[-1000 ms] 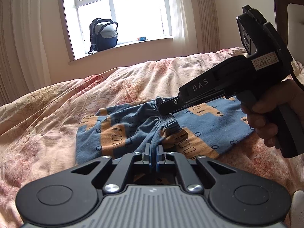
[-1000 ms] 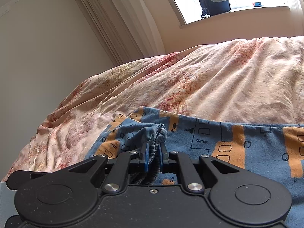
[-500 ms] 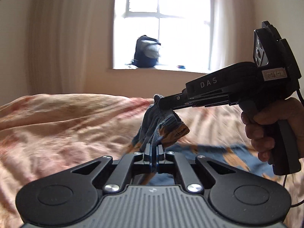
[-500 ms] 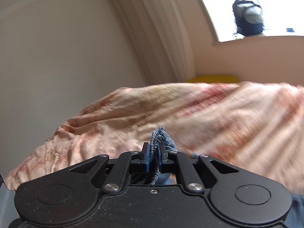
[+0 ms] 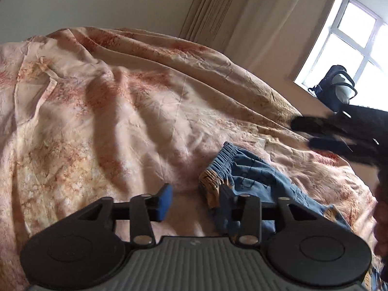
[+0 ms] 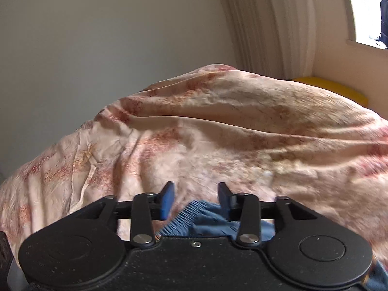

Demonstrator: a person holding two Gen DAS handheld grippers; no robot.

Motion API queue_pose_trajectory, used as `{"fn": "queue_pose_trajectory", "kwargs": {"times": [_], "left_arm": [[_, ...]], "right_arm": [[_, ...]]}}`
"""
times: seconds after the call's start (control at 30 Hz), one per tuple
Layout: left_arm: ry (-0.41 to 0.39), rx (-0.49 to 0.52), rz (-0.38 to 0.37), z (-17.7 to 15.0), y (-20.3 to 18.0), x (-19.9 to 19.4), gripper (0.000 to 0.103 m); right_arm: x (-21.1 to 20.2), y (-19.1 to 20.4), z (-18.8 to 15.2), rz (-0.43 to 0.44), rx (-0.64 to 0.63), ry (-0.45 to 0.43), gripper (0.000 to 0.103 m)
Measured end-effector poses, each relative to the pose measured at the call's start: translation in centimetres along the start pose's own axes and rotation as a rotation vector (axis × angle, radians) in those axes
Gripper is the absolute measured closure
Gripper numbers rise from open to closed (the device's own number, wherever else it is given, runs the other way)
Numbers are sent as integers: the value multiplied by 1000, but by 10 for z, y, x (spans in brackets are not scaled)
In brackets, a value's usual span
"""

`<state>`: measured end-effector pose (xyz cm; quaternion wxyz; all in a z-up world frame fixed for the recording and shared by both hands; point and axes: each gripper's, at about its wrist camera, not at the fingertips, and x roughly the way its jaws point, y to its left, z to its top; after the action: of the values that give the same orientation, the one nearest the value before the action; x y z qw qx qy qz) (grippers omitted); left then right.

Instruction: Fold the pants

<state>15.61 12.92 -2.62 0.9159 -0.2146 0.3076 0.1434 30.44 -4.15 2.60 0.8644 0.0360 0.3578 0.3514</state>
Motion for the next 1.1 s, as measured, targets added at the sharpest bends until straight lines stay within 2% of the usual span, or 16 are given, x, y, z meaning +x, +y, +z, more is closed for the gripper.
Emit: {"fn": "queue_pose_trajectory", "kwargs": {"times": [0.07, 0.17, 0.23, 0.3, 0.37, 0.4, 0.47, 0.57, 0.63, 0.7, 0.73, 0.8, 0.87, 0.93, 1.0, 1.1], "left_arm": [[-50, 65, -14, -5, -6, -9, 26], [-140, 227, -67, -17, -38, -18, 9], [-171, 368, -85, -29, -66, -13, 3], [-124, 505, -63, -44, -95, 4, 3], [-8, 589, 31, -62, -109, 25, 6], [28, 605, 76, -67, -108, 32, 6], [32, 581, 97, -69, -97, 32, 0], [34, 525, 135, -60, -99, 21, 0], [-17, 525, 132, -60, -116, 7, 0], [-54, 558, 37, -65, -145, -8, 0], [-48, 580, -37, -67, -165, -10, 0], [-10, 630, -177, -83, -211, -14, 0], [33, 698, -351, -110, -265, -18, 0], [84, 780, -499, -139, -317, -20, 0], [104, 857, -589, -170, -362, -23, 0], [104, 982, -656, -213, -410, -28, 0]], "right_arm": [[-30, -23, -13, -73, 1, -15, 26], [-80, -61, -47, -208, -1, -26, 18], [-105, -89, -79, -260, 48, -3, 8], [-118, -115, -109, -312, 83, 79, 5], [-124, -134, -136, -428, 10, 213, 6], [-129, -141, -148, -502, -59, 271, 8], [-157, -159, -165, -591, -137, 304, 5], [-223, -185, -179, -650, -91, 250, 5], [-274, -200, -192, -679, -8, 171, 1], [-319, -215, -209, -679, 110, 94, 1], [-338, -222, -219, -664, 182, 58, 1], [-373, -238, -244, -620, 328, -1, 1], [-395, -252, -269, -560, 463, -51, 1], [-412, -260, -292, -488, 550, -90, 3], [-418, -266, -311, -424, 597, -112, 5], [-423, -265, -331, -341, 601, -142, 8]]}}
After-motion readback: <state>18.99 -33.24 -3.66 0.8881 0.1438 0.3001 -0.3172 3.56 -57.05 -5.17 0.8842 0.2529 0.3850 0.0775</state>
